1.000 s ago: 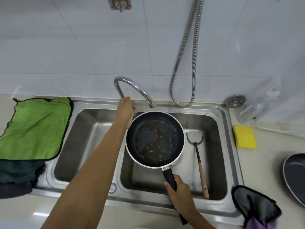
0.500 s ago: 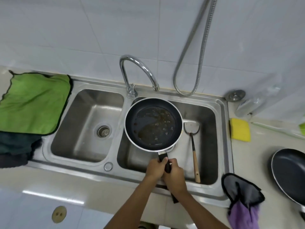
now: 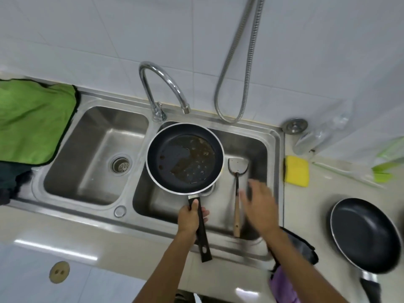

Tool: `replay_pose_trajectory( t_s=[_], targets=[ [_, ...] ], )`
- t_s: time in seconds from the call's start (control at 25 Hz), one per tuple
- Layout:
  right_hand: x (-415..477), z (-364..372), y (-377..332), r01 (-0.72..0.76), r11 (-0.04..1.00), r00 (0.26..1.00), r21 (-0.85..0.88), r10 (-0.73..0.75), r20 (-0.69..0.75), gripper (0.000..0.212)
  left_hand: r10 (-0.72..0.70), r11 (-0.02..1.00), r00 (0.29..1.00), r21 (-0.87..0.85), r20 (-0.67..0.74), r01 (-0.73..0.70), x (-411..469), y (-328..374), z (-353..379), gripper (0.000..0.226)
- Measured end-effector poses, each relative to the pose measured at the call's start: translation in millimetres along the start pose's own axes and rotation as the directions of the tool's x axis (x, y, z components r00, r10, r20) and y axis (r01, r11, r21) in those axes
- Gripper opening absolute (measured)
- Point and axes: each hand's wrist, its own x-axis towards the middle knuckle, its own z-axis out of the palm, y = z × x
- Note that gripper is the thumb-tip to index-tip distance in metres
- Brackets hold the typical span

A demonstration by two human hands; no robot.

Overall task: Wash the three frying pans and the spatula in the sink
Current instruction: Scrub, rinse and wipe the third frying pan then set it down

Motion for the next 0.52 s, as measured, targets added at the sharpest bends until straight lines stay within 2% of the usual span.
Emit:
replay_pose_trajectory(
  t_s=[0.08, 0.12, 0.2, 0.28, 0.4, 0.52],
  targets=[
    [46, -21, 61, -0.079, 0.983, 0.976, -0.163, 0.043, -0.212, 0.045, 0.055, 0.997, 0.997, 0.048, -0.059, -0.052, -8, -2, 10, 0.036],
    [64, -29, 83, -0.162, 0.966, 0.965, -0.199, 0.113, -0.237, 0.045, 0.088, 0.992, 0.992, 0.094, -0.092, -0.079, -11, -2, 14, 0.037],
    [86, -34, 111, -0.272, 0.937, 0.961, -0.219, 0.253, -0.111, 0.051, 0.12, 0.983, 0.983, 0.154, -0.14, -0.099, -11, -4, 19, 0.041],
    [91, -31, 124, -0.276, 0.939, 0.956, -0.206, 0.29, 0.041, 0.058, 0.17, 0.964, 0.969, 0.236, -0.177, -0.126, -12, -6, 21, 0.047],
    [93, -26, 136, -0.272, 0.958, 0.959, -0.087, 0.277, 0.062, 0.055, 0.248, 0.907, 0.934, 0.401, -0.256, -0.13, -12, -8, 26, 0.049],
    [93, -24, 146, -0.273, 0.962, 0.961, 0.02, 0.272, 0.039, 0.053, 0.32, 0.893, 0.907, 0.406, -0.273, -0.193, -12, -12, 27, 0.038]
  ],
)
